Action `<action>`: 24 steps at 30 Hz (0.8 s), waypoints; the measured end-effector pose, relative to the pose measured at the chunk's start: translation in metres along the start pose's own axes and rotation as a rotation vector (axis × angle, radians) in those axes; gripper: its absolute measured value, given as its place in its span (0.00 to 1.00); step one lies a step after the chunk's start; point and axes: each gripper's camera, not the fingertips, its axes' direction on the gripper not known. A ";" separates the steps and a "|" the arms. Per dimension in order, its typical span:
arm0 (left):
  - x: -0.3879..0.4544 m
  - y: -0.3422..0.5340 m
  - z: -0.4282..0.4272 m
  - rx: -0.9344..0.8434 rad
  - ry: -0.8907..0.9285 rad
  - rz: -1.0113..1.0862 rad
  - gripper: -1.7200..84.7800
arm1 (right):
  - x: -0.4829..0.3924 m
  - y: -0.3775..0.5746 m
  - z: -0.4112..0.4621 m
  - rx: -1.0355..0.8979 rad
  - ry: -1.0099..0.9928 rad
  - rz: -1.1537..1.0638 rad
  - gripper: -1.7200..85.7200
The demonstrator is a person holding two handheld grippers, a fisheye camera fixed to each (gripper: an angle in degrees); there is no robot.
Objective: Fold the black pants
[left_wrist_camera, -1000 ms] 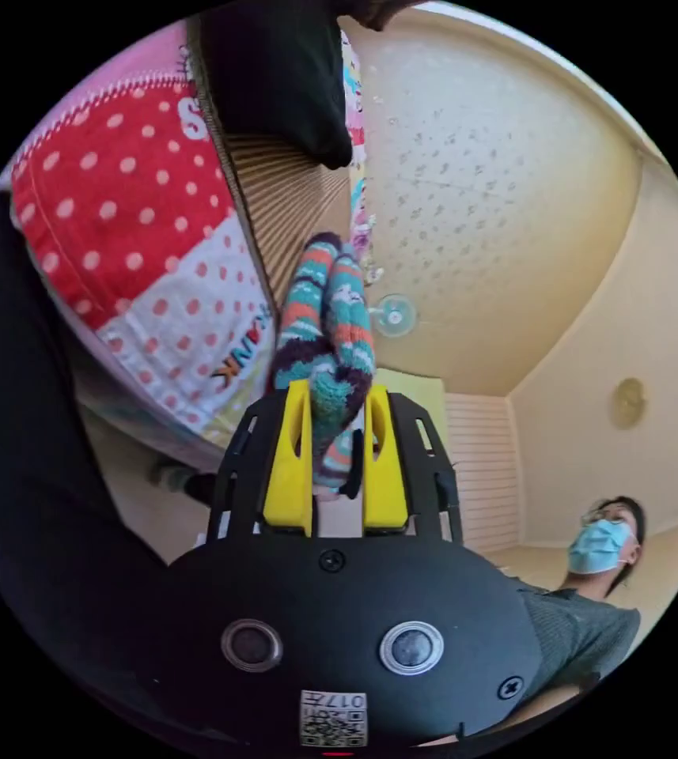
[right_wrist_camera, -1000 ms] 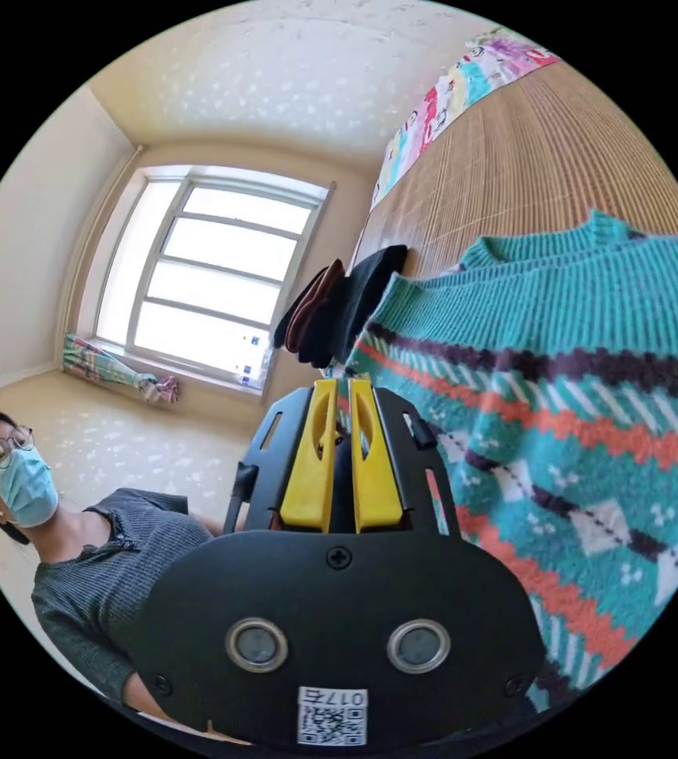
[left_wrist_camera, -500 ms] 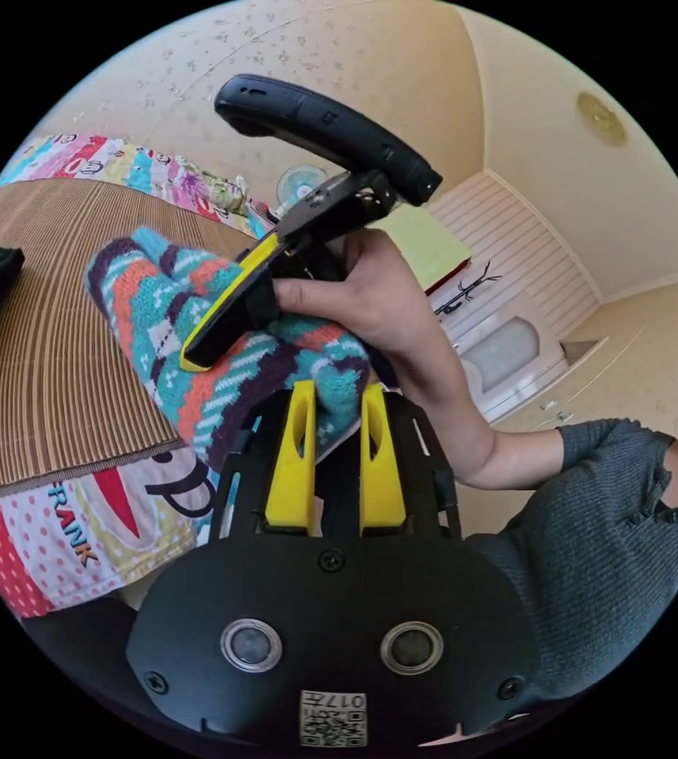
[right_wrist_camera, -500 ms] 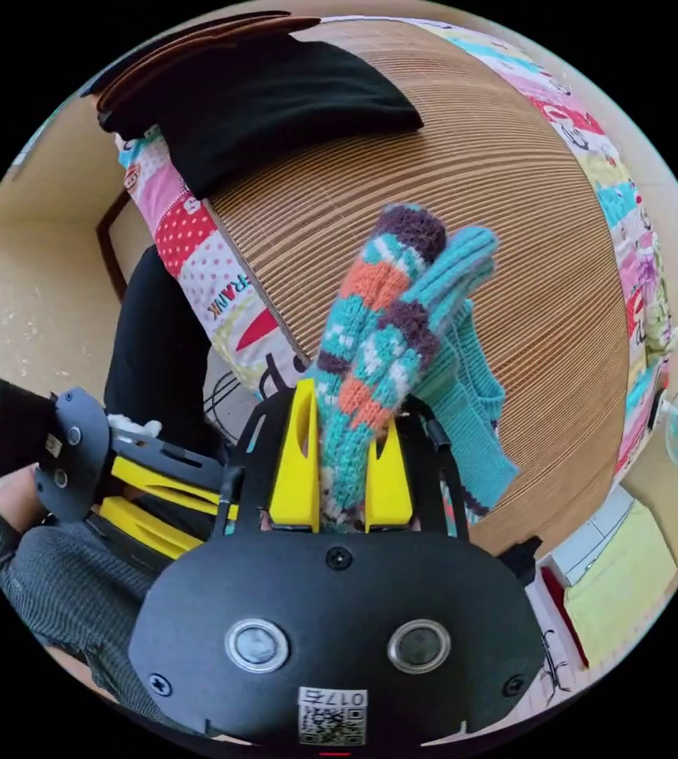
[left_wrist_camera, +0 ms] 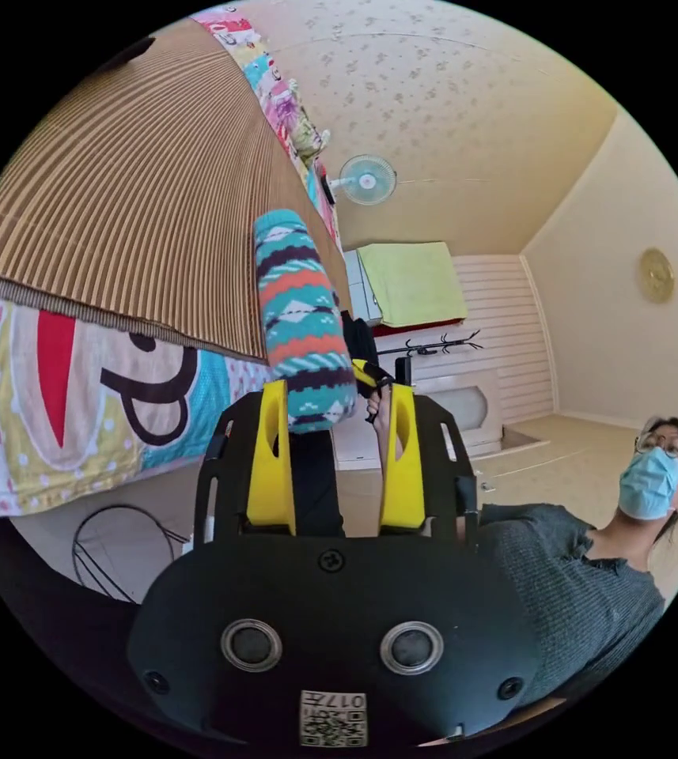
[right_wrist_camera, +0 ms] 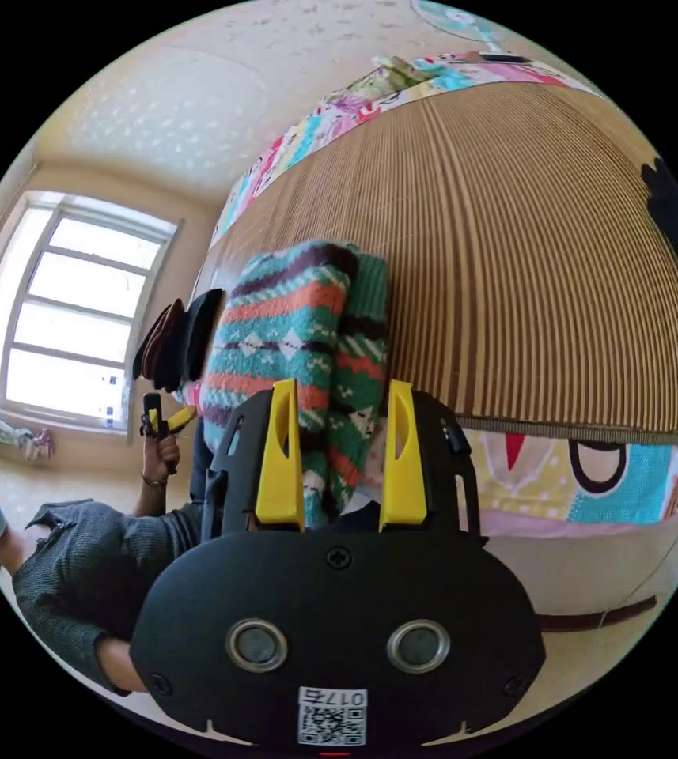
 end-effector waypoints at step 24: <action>0.085 -0.119 -0.115 -0.039 -0.336 0.072 0.27 | -0.082 -0.059 0.276 -0.231 -0.924 -0.282 0.22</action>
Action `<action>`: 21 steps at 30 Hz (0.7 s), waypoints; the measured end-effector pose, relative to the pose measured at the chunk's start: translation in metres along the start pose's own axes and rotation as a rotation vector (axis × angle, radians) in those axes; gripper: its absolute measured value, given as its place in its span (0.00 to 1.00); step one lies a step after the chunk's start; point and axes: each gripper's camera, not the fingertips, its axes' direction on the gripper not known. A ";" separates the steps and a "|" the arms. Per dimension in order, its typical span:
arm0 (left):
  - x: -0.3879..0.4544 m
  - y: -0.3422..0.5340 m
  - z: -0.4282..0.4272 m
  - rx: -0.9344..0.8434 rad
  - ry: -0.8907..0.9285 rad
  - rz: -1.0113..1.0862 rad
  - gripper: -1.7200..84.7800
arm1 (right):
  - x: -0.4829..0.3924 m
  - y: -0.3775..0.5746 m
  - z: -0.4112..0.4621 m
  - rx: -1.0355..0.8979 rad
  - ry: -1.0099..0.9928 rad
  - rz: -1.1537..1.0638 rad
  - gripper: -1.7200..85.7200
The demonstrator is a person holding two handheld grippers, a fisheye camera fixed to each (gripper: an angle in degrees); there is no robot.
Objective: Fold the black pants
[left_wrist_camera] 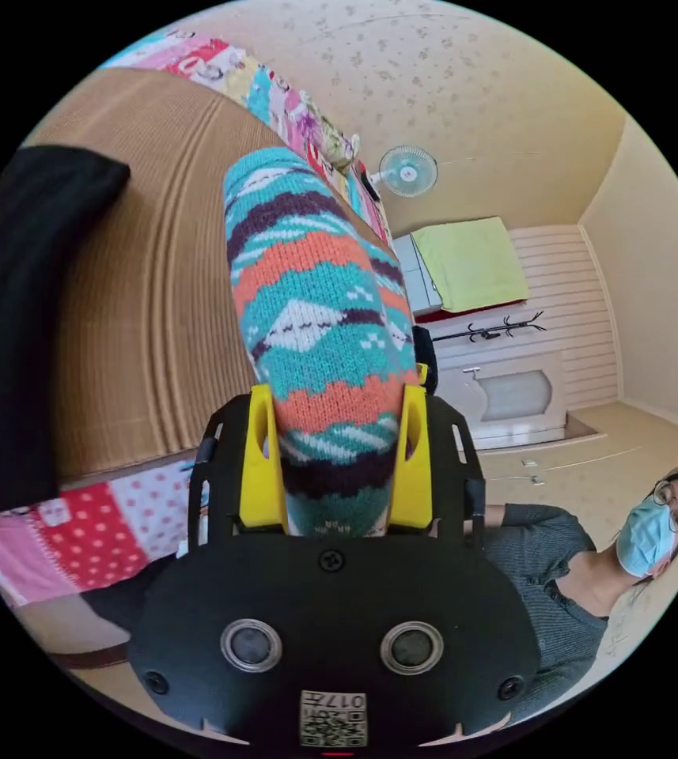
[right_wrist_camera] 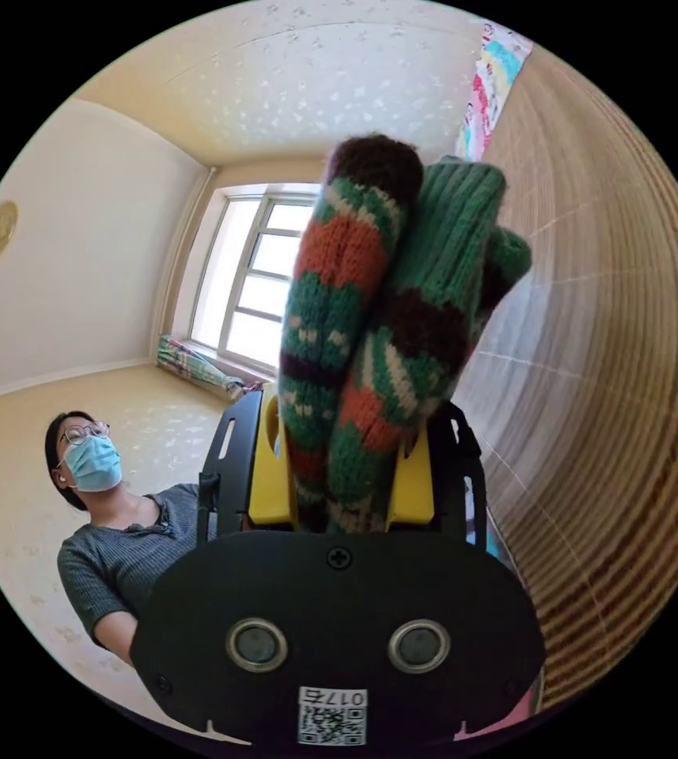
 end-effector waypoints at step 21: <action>-0.019 0.168 0.087 0.030 -0.043 -0.111 0.07 | -0.067 0.249 -0.073 -0.062 0.811 0.340 0.04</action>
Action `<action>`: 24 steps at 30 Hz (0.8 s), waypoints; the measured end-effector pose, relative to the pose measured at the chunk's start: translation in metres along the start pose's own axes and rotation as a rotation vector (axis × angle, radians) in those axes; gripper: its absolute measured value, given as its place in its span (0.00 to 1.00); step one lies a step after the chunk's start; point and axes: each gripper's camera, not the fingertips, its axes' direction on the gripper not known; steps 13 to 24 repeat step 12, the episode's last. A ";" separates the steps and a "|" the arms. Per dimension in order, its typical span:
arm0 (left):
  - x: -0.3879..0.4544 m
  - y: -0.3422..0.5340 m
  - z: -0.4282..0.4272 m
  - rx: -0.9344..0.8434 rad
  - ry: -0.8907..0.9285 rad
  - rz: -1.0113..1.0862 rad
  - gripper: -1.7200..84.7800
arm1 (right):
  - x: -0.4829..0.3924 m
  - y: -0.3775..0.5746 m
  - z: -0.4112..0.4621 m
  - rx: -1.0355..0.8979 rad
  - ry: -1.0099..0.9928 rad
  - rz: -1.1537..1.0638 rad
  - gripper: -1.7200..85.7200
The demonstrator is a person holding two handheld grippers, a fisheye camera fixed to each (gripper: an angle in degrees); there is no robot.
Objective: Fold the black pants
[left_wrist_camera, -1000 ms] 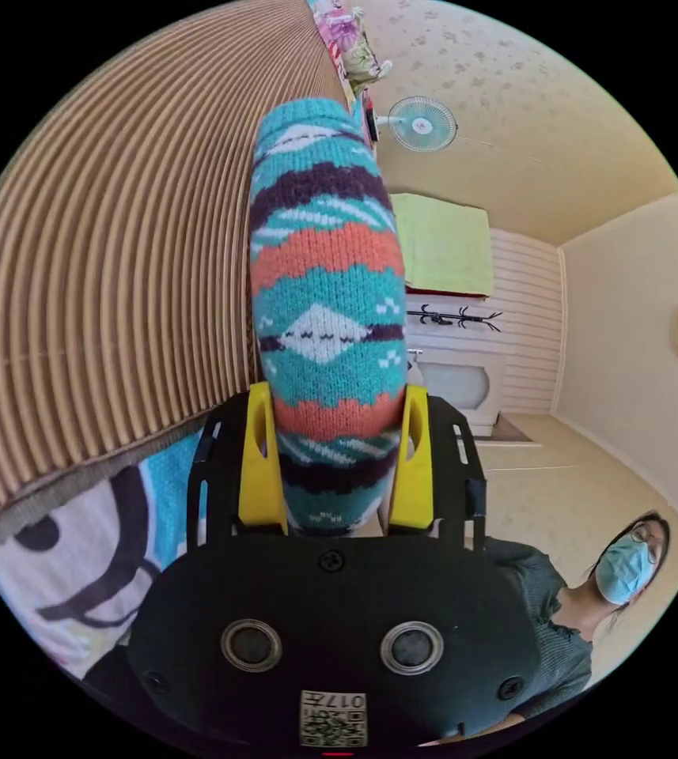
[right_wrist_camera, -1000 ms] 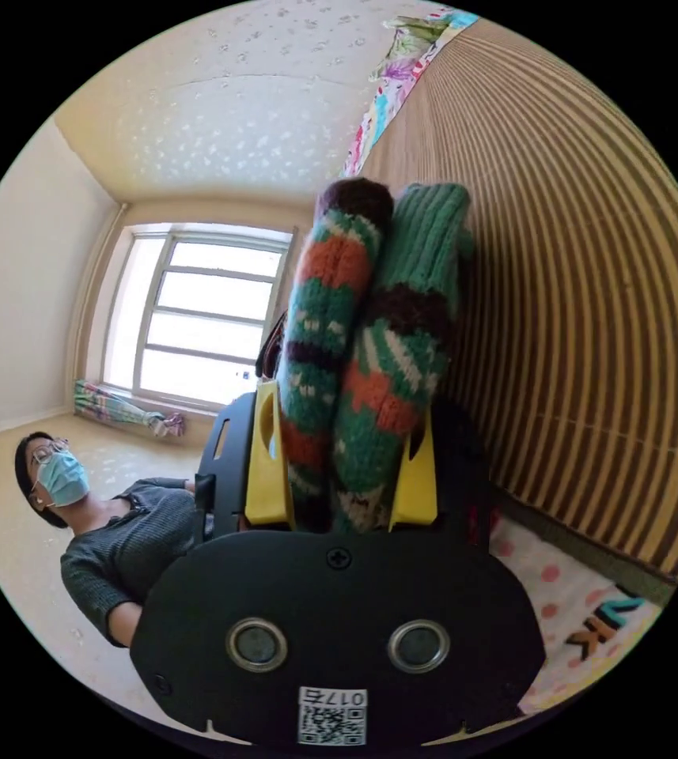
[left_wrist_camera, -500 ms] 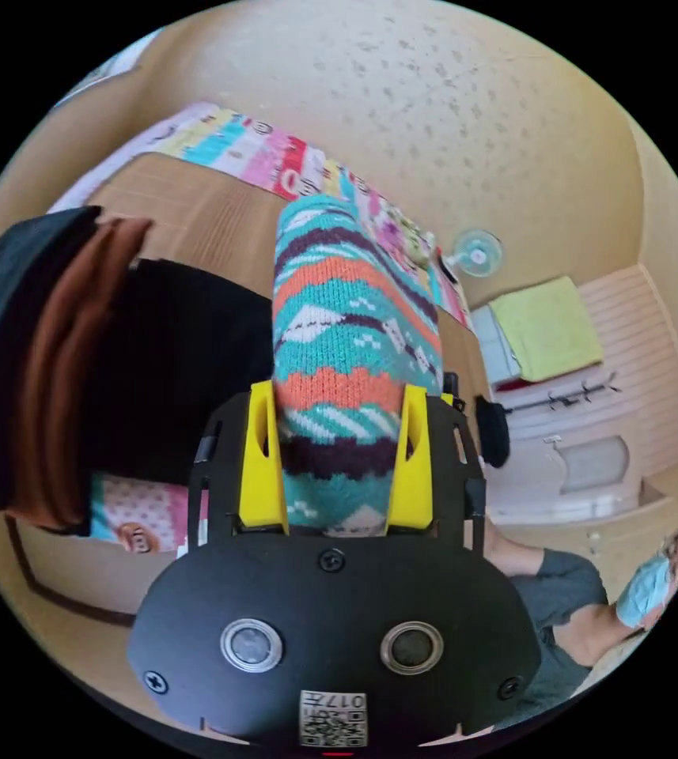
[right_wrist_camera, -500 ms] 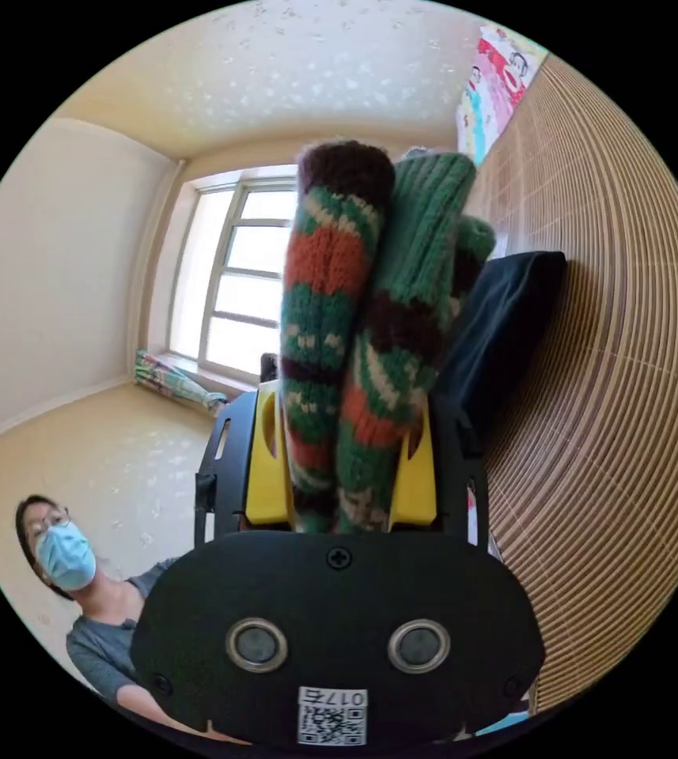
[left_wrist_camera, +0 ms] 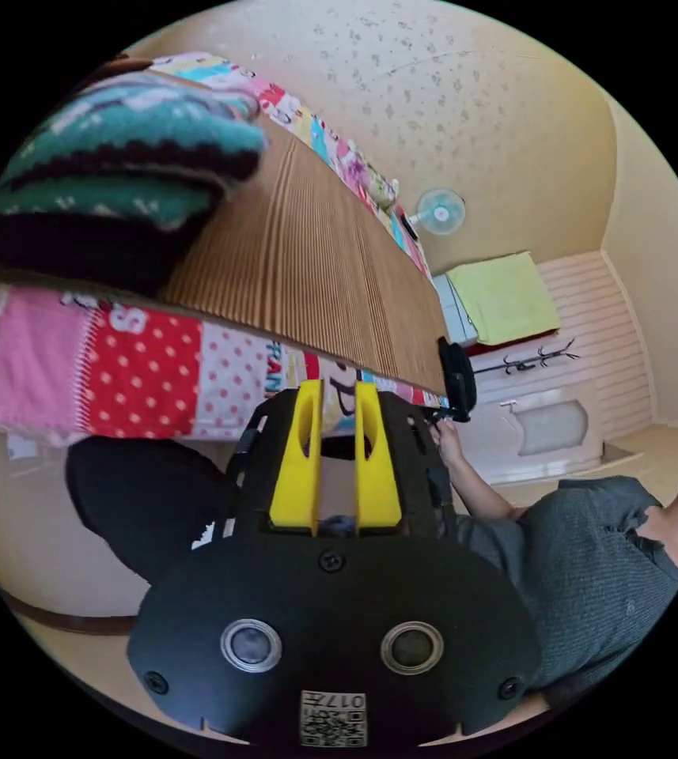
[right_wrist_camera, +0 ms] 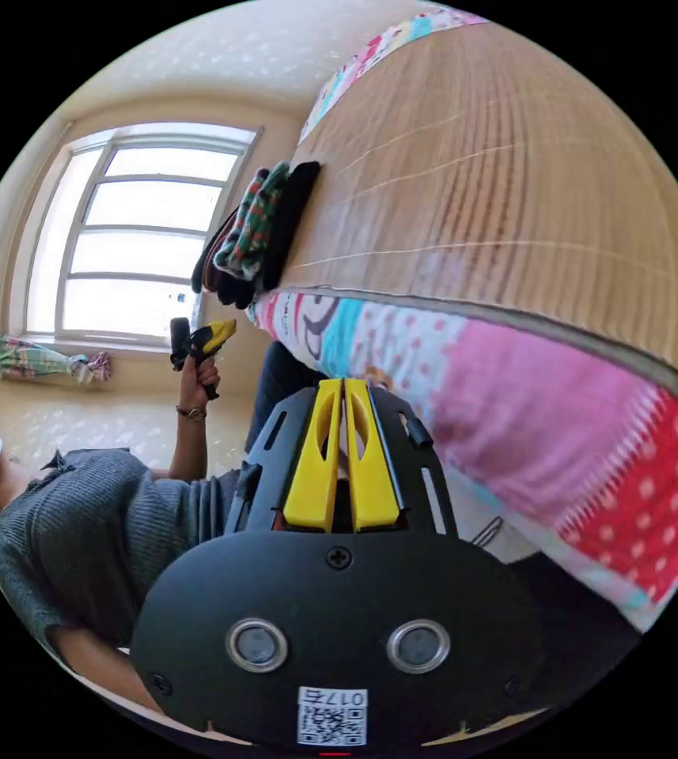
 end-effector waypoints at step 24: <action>0.073 -0.040 0.123 -0.435 -0.013 0.158 0.01 | 0.026 0.227 -0.264 0.967 0.553 0.587 0.18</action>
